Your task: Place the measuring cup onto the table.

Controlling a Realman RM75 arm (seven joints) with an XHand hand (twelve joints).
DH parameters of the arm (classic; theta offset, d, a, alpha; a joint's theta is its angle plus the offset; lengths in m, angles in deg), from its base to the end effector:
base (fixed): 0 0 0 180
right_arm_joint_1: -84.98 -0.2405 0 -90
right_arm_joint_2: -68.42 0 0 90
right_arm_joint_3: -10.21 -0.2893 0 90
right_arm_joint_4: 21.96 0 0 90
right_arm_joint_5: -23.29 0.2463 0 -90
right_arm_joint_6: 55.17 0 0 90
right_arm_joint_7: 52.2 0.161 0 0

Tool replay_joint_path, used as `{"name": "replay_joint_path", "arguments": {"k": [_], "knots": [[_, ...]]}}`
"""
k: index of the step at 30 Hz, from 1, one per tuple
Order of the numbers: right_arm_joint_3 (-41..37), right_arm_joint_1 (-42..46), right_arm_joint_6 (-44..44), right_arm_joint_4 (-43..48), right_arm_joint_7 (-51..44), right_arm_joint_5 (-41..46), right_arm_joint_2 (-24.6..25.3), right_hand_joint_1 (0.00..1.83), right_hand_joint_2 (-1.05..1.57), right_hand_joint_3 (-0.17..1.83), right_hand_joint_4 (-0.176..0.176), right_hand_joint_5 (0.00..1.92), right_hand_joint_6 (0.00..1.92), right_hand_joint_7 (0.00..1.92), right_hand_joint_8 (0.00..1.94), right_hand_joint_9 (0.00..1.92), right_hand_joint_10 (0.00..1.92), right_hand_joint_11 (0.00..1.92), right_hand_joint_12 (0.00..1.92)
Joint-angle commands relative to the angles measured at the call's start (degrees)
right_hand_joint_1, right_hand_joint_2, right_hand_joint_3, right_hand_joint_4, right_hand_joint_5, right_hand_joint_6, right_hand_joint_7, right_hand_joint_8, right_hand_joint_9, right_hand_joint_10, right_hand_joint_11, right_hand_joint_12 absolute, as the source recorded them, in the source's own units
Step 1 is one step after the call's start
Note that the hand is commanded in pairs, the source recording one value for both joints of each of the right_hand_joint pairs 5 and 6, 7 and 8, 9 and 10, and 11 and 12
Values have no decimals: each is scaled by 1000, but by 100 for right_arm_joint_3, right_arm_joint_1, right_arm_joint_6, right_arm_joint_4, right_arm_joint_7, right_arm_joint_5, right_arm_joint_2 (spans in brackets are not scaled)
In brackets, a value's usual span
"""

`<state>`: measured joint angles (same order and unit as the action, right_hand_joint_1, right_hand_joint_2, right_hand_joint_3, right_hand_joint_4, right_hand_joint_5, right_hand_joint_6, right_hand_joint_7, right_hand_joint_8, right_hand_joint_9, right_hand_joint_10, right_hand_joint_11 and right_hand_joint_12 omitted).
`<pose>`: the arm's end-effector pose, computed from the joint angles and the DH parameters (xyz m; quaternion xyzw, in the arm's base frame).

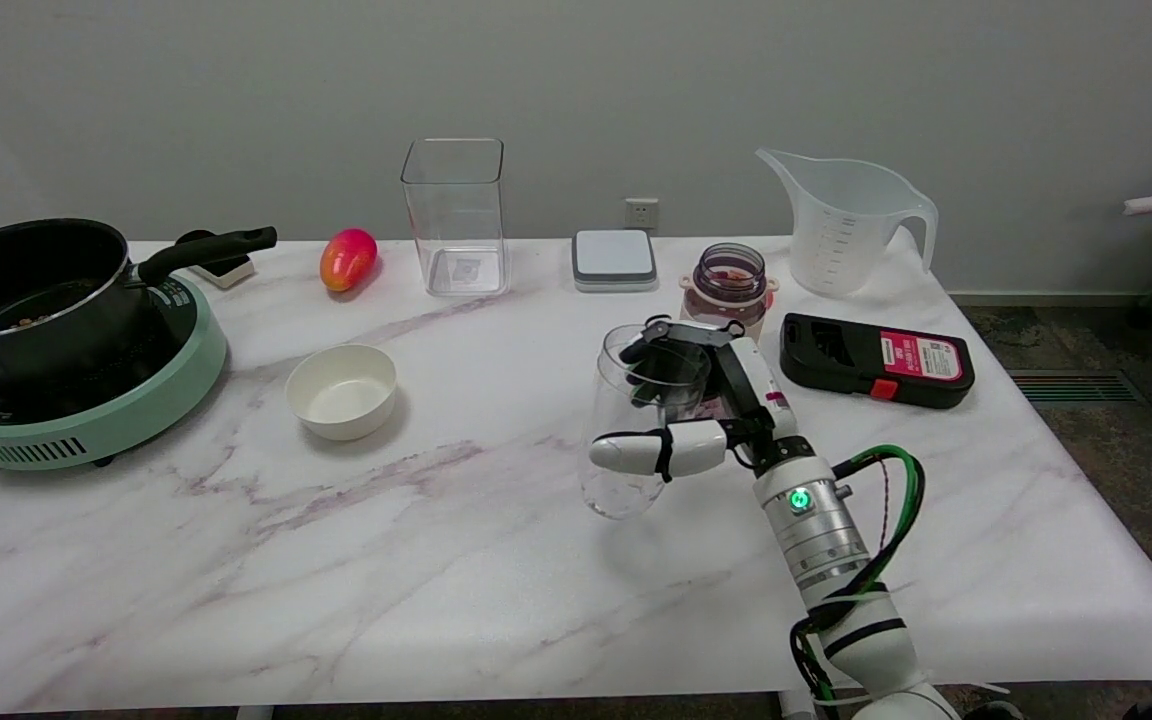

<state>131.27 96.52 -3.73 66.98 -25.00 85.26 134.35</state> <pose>-0.3163 -0.2979 0.2601 0.5949 -0.3116 0.4951 0.5512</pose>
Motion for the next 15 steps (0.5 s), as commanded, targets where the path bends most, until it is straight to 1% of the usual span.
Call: {"name": "replay_joint_path", "arguments": {"k": [1, 8, 15], "knots": [[-6, 44, -245, -298, 883, -749, 189, 1246, 1557, 228, 0, 1920, 1920, 1879, 1879, 1674, 1674, 1435, 1435], [-33, -212, -560, -313, 842, -916, 109, 1250, 1551, 233, 0, 1920, 1920, 1873, 1873, 1673, 1673, 1443, 1443], [-267, -353, -903, -297, 775, -1000, 68, 1265, 1538, 236, 0, 1920, 1920, 1868, 1868, 1673, 1673, 1445, 1445]]}}
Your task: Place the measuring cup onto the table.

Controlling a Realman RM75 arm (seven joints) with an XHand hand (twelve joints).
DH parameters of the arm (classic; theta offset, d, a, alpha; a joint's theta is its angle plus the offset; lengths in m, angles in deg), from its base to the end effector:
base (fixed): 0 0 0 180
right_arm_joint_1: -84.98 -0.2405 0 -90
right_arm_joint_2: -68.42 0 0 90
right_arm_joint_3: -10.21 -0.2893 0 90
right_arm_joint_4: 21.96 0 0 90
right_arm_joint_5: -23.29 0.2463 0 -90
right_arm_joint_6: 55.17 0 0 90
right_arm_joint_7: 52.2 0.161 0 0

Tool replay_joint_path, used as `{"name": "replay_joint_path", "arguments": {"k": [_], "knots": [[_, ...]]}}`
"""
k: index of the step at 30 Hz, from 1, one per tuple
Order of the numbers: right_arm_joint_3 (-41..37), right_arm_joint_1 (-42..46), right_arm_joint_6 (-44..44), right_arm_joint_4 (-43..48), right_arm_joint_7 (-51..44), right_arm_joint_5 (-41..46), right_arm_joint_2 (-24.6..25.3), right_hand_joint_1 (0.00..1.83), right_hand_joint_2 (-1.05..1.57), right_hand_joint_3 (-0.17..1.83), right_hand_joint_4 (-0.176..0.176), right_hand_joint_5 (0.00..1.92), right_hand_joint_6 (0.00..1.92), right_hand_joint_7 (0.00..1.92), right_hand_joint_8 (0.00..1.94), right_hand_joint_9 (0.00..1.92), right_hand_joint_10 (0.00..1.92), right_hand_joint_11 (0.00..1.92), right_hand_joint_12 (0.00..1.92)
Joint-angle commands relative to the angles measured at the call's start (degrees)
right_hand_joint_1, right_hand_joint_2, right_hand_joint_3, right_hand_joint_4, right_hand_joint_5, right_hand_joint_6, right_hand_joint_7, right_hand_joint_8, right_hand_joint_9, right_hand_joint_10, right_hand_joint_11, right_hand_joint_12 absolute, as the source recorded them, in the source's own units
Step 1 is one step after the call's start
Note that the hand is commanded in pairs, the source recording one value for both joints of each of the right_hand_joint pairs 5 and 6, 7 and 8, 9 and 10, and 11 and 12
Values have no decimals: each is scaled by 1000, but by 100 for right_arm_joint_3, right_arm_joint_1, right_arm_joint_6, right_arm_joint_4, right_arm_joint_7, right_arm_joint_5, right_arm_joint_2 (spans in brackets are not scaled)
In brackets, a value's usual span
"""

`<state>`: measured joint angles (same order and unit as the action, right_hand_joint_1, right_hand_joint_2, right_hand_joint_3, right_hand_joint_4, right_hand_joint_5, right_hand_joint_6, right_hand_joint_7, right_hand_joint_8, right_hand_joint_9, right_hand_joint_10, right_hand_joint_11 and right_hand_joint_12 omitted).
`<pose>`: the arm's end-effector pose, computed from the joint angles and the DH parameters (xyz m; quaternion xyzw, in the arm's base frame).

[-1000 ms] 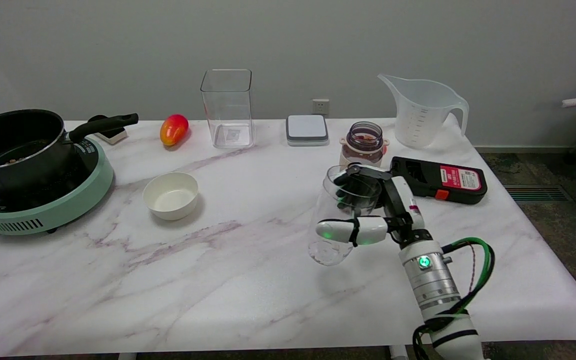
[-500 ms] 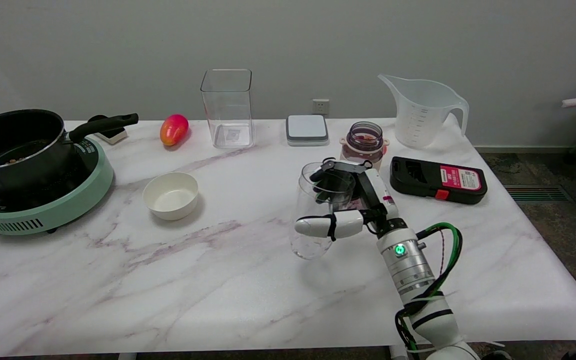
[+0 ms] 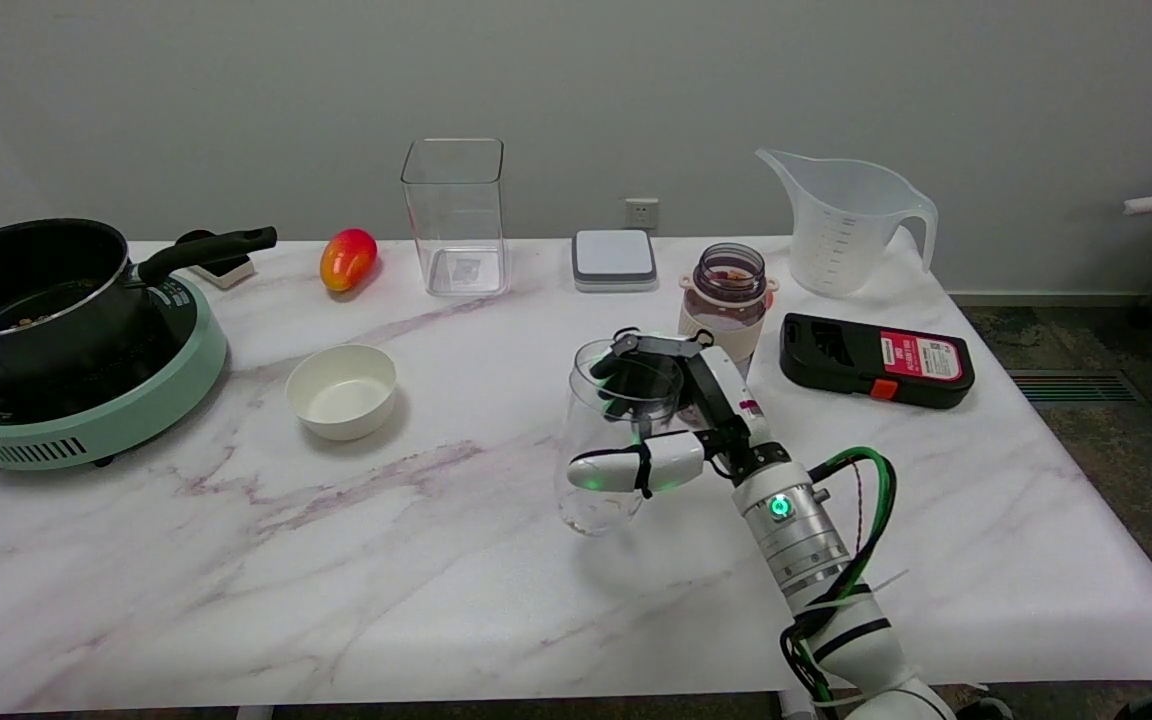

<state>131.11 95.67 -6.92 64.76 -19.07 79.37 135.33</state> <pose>-0.3232 -0.3026 0.2458 0.6161 -0.3358 0.4818 0.5249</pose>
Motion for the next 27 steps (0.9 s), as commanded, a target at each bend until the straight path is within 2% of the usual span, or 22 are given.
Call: {"name": "replay_joint_path", "arguments": {"k": [1, 16, 23, 27], "knots": [[-277, -313, -621, -69, 181, -411, -38, 1265, 1537, 235, 0, 1920, 1920, 1868, 1868, 1673, 1673, 1444, 1444], [-245, -846, -1079, -266, 102, -411, 124, 1264, 1536, 232, 0, 1920, 1920, 1867, 1867, 1672, 1672, 1444, 1444], [-251, -902, -714, -514, -1215, -391, 551, 1256, 1545, 232, 0, 1920, 1920, 1867, 1867, 1677, 1677, 1452, 1452], [-180, -934, -275, -821, -1474, -508, 756, 1253, 1548, 231, 0, 1920, 1920, 1866, 1866, 1676, 1676, 1452, 1452]]}}
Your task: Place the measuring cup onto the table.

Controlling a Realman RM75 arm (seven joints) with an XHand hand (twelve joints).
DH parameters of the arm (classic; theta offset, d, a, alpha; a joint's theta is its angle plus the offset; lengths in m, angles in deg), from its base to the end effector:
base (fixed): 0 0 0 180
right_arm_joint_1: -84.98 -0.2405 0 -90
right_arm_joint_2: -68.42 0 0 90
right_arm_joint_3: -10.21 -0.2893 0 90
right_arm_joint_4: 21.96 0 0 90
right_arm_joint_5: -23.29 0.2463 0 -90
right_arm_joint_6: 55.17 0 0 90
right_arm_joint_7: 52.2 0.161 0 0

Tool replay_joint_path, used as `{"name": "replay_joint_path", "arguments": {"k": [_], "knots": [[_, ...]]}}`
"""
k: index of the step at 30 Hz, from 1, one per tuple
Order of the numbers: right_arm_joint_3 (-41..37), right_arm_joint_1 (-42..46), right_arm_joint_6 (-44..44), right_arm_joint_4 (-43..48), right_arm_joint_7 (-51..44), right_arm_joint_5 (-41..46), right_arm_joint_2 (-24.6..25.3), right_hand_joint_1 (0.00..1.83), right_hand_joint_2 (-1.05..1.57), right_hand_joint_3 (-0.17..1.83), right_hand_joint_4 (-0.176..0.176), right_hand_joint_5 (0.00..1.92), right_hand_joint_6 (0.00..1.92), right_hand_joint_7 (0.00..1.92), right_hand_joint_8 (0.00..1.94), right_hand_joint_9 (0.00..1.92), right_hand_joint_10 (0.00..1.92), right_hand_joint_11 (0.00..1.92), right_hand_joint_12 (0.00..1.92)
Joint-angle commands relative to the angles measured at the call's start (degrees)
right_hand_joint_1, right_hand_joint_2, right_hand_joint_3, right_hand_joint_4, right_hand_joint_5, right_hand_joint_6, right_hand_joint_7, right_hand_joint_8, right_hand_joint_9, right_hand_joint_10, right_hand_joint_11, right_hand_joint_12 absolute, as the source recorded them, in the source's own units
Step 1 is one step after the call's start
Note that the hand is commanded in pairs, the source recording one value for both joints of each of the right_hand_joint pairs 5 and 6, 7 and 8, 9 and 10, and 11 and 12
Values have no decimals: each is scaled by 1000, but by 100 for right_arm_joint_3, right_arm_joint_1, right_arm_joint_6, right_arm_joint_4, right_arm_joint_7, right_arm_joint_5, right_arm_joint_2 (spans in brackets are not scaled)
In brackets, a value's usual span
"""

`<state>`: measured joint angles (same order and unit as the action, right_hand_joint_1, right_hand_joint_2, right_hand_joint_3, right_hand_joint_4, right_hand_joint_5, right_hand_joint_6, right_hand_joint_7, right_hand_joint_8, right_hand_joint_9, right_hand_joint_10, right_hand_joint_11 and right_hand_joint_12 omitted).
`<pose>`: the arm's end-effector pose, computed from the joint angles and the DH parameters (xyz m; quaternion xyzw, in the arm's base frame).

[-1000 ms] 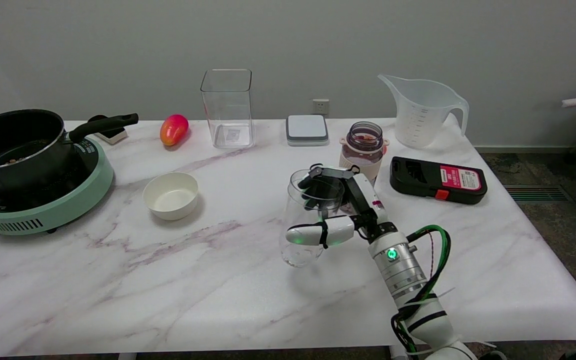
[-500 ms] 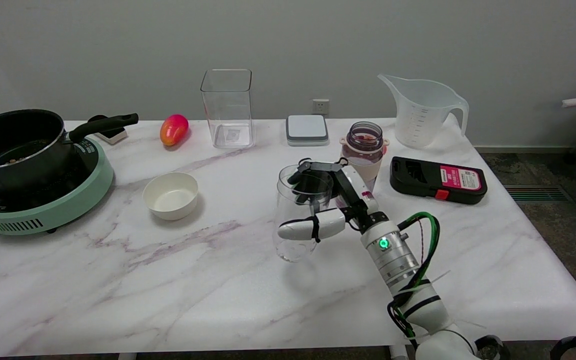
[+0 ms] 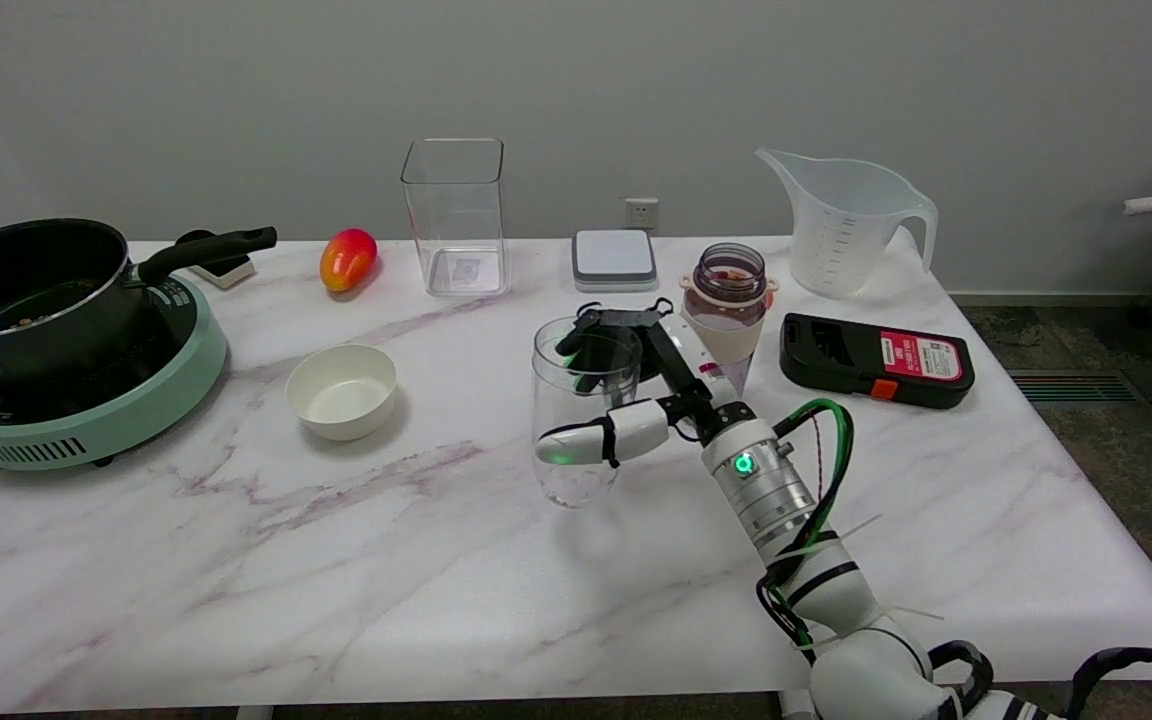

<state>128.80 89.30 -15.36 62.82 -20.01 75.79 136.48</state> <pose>-0.3086 -0.3454 0.2383 0.6535 -0.3212 0.4449 0.5214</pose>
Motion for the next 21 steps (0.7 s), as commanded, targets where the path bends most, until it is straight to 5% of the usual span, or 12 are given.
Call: {"name": "replay_joint_path", "arguments": {"k": [1, 21], "knots": [[58, -316, 747, -789, -1384, -307, 706, 1251, 1549, 231, 0, 1920, 1920, 1866, 1866, 1675, 1675, 1452, 1452], [282, -781, 3317, -2967, -1122, -1418, 1490, 1243, 1571, 229, 0, 1920, 1920, 1881, 1881, 1701, 1701, 1495, 1495]]}}
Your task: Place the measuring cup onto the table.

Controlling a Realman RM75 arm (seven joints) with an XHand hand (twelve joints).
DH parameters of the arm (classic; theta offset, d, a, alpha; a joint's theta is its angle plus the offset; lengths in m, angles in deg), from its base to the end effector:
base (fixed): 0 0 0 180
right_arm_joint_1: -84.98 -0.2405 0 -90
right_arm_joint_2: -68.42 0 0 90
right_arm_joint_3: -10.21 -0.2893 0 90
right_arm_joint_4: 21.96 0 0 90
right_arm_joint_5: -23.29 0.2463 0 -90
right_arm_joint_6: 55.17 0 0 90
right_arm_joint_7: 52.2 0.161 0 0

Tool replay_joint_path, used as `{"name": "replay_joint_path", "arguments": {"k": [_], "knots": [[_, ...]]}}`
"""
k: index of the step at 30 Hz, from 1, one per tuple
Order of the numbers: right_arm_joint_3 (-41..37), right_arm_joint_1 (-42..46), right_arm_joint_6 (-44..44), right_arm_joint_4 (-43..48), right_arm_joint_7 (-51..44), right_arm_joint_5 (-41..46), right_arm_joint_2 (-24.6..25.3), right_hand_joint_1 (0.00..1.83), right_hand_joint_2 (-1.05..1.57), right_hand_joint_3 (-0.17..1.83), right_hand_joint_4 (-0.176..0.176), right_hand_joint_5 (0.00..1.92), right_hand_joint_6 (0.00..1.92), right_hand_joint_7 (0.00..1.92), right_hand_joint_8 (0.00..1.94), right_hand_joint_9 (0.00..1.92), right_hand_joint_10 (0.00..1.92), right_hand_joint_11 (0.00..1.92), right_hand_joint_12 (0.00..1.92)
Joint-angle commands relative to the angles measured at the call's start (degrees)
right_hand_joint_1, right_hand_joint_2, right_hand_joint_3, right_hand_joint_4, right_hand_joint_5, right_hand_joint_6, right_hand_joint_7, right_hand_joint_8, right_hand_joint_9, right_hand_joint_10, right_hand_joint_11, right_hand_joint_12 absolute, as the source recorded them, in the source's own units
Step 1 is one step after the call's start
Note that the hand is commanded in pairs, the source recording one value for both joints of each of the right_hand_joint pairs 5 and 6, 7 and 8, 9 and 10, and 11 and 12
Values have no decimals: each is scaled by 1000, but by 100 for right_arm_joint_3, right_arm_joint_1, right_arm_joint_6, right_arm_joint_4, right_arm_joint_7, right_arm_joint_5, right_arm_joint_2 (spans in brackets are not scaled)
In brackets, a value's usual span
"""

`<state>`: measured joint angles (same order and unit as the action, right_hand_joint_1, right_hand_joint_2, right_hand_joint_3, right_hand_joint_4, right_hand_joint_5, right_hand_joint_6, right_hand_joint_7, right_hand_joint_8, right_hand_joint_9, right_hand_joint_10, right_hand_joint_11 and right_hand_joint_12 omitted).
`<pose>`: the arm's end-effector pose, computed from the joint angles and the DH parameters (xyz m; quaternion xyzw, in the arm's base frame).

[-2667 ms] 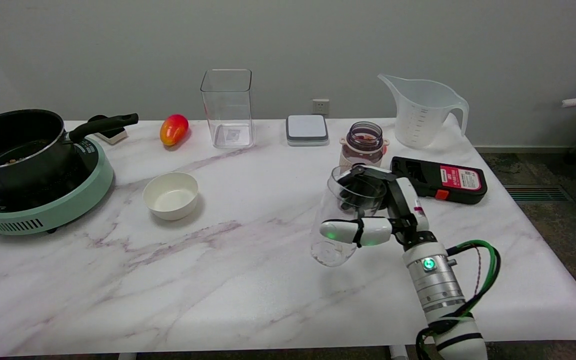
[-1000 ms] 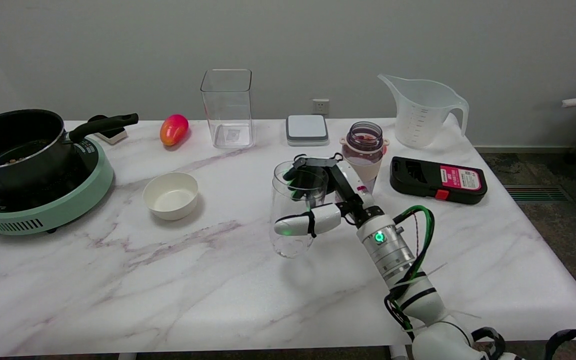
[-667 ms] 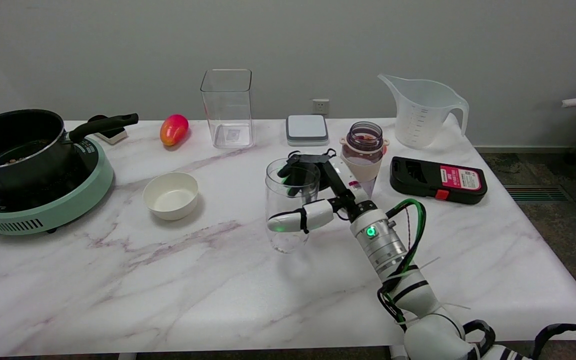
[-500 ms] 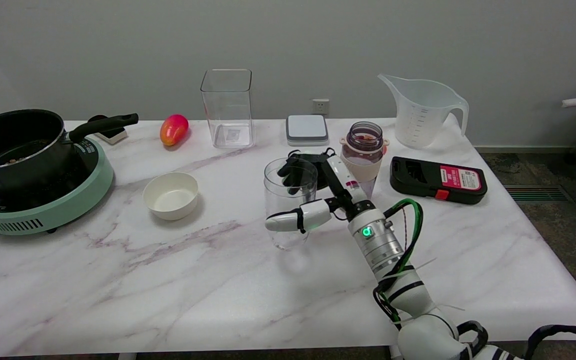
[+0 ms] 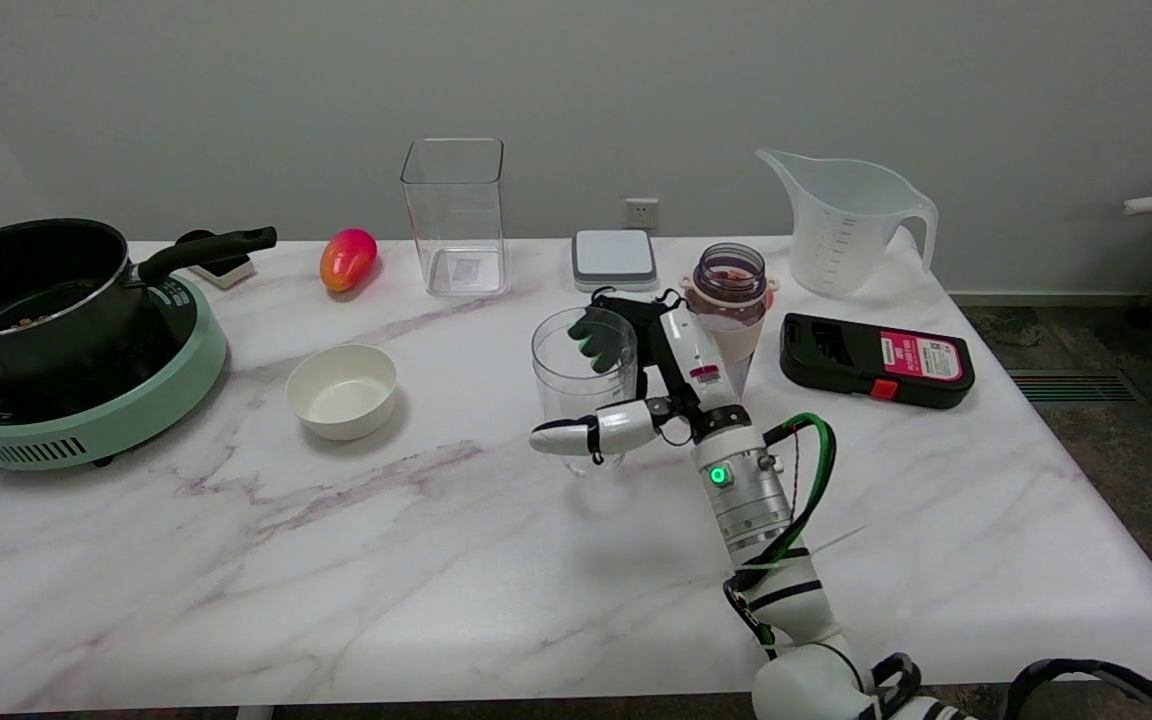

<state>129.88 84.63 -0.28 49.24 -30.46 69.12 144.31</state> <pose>-0.3224 -0.3532 0.2279 0.6641 -0.1725 0.4407 0.5789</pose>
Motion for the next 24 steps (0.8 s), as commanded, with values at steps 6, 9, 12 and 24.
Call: {"name": "replay_joint_path", "arguments": {"k": [6, 9, 12, 24], "knots": [[173, -243, 1908, -1684, 98, -878, 727, 1246, 1571, 224, 0, 1920, 1920, 1885, 1885, 1706, 1706, 1502, 1502], [181, -165, 1910, -1658, 141, -906, 727, 1247, 1571, 223, 0, 1920, 1920, 1886, 1886, 1706, 1706, 1503, 1503], [183, -129, 1956, -1700, 186, -991, 727, 1248, 1571, 221, 0, 1920, 1920, 1887, 1887, 1707, 1707, 1504, 1504], [213, -76, 1858, -1632, 234, -1008, 767, 1246, 1571, 214, 0, 1920, 1920, 1889, 1889, 1708, 1708, 1506, 1506]]}}
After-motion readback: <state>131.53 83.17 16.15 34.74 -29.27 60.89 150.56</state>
